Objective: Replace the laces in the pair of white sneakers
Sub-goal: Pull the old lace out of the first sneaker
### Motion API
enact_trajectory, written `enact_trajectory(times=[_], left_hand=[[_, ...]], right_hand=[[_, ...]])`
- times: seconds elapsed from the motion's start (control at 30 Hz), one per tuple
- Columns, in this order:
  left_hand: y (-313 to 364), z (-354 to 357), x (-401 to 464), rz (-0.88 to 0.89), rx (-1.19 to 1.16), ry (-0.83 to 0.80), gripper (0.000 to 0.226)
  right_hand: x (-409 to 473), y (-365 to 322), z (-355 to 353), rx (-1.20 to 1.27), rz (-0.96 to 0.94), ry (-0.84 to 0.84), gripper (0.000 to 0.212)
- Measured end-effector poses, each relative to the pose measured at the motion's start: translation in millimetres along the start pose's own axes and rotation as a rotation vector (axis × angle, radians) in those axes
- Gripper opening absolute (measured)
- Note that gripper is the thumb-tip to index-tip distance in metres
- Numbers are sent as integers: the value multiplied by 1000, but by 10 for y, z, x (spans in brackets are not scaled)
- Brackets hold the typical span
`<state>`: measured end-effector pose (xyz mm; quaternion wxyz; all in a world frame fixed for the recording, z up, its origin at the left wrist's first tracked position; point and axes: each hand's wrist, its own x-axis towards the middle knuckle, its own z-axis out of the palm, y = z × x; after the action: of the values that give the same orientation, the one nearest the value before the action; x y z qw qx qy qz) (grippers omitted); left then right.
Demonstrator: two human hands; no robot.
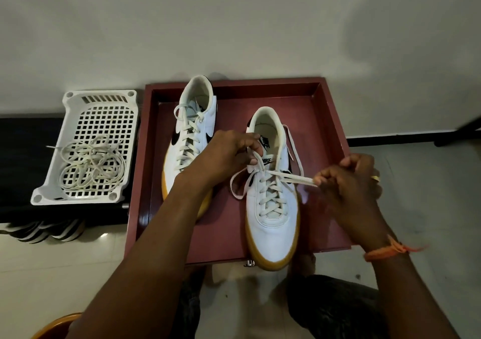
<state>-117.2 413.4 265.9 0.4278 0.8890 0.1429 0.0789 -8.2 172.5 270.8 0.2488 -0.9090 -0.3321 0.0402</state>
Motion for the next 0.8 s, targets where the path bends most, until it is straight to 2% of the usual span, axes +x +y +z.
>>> enact_trajectory(times=[0.13,0.23,0.33,0.4,0.47,0.53,0.57,0.6,0.7,0.8], left_hand=[[28,-9,-2,-27,-15,-6,21],[41,-10,-11,-47,-10,-13,23],[41,-1,-5,-56,3,-19,22],[46,2,-7,-50,15,-20,22],[46,-1,-10,-52,9,-18,21],[50,-5,-8,-63,-4,-10,20],[56,-2,-9,-66,-3,-5,20],[62,3,-8,-67,3,-3,20],[94,14,-2,-75,3,-10,21],[100,11,-5,-79,-4,-12,21]], right_hand=[[101,-328,124,45,-65,48,26],[181,-576,310,-90,-204,-24,17],[169,-633,436,-141,-198,-94,5],[191,-622,431,-114,-169,-99,7],[250,-577,310,-27,-167,-9,15],[312,-484,122,103,-180,140,14],[316,-433,50,138,-186,164,14],[307,-403,9,143,-186,141,15],[226,-468,127,9,-197,-67,32],[169,-571,350,-157,-249,-146,14]])
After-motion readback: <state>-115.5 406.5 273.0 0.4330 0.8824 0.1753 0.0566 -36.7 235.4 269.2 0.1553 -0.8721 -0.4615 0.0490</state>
